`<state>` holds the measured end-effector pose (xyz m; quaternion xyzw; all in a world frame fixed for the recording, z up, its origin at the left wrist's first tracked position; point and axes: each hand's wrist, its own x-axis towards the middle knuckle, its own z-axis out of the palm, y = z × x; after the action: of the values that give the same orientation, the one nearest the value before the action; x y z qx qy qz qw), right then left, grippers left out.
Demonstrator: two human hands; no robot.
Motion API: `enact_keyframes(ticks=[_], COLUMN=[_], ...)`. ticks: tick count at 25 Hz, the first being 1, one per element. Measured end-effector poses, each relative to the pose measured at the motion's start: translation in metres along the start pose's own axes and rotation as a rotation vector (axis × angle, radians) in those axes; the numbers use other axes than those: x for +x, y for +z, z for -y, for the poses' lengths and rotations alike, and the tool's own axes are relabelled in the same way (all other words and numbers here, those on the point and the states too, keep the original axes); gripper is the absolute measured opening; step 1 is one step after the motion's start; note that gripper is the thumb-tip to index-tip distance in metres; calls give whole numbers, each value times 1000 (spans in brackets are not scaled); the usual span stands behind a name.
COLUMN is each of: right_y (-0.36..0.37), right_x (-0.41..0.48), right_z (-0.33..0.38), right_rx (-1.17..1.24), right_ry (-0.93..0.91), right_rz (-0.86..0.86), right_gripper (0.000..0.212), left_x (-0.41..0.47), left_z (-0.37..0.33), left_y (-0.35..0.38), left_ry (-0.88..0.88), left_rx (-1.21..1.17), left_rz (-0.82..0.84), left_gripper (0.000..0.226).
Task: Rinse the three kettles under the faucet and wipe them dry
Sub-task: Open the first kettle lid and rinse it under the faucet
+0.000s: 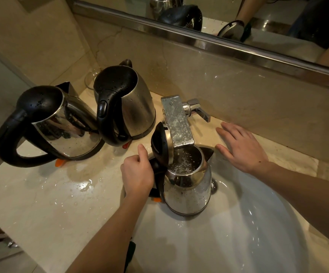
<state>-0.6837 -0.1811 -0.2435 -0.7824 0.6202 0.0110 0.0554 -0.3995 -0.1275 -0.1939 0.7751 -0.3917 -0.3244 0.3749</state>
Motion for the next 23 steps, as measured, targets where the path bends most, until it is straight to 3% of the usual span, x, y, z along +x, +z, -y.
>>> enact_keyframes(ticks=[23], right_y=[0], right_x=[1], right_z=[1], right_rx=[-11], right_ry=[2], right_rz=[6], right_gripper=[75], left_x=[-1], left_z=[-1], left_y=[2], left_ry=[8], left_rx=[10], left_rz=[6], left_gripper=[60])
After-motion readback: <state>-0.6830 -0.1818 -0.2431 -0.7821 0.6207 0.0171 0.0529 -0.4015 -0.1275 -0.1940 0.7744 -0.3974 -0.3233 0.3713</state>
